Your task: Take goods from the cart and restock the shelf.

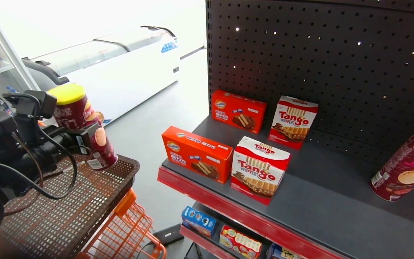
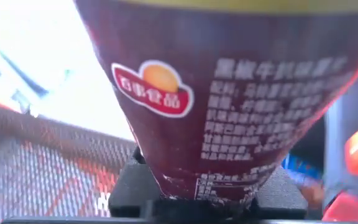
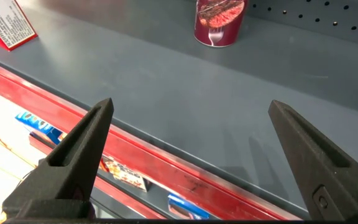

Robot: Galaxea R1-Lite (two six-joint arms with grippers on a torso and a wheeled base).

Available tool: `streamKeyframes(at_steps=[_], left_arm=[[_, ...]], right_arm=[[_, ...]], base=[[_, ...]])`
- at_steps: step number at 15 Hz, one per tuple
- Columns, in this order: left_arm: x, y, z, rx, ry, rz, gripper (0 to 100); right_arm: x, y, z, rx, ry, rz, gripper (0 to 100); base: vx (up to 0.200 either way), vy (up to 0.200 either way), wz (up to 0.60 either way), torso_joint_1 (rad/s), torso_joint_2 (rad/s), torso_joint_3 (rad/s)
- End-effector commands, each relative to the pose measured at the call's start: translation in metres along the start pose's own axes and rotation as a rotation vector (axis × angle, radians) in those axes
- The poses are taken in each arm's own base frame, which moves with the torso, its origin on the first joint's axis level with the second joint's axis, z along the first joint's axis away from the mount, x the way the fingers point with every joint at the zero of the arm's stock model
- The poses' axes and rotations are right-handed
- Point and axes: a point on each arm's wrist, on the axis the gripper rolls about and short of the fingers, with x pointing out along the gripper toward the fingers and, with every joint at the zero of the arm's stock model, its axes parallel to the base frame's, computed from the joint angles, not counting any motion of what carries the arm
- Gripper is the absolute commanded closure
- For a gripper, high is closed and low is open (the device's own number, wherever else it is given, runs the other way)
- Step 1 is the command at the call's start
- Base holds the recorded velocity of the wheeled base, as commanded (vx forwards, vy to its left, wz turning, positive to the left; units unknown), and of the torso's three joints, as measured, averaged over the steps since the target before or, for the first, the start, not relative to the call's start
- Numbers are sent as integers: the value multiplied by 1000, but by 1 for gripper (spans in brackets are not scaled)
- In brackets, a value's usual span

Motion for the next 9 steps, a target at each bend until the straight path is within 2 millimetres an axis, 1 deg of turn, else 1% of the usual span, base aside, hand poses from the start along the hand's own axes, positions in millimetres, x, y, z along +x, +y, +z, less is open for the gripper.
streamKeyframes(at_steps=[1,2,3,5,6,8,9], left_arm=[[-11,-6,27,7,-100,-21,100],[-16,-15,36,3,-132,-51,100],[-24,-17,43,9,-160,-80,100],[-40,-40,50,0,-189,-255,100],[-49,-46,56,-5,-205,-325,100],[-57,-57,56,-10,-173,-407,100],[-64,-60,60,-9,-173,-433,100]], right_arm=[[0,0,0,0,1,0,0],[0,0,0,0,1,0,0],[0,0,0,0,1,0,0],[0,0,0,0,1,0,0],[0,0,0,0,1,0,0],[0,0,0,0,1,0,0],[0,0,0,0,1,0,0]], base=[[0,0,0,0,0,0],[0,0,0,0,0,0],[0,0,0,0,0,0],[0,0,0,0,0,0],[0,0,0,0,0,0],[0,0,0,0,0,0],[0,0,0,0,0,0]])
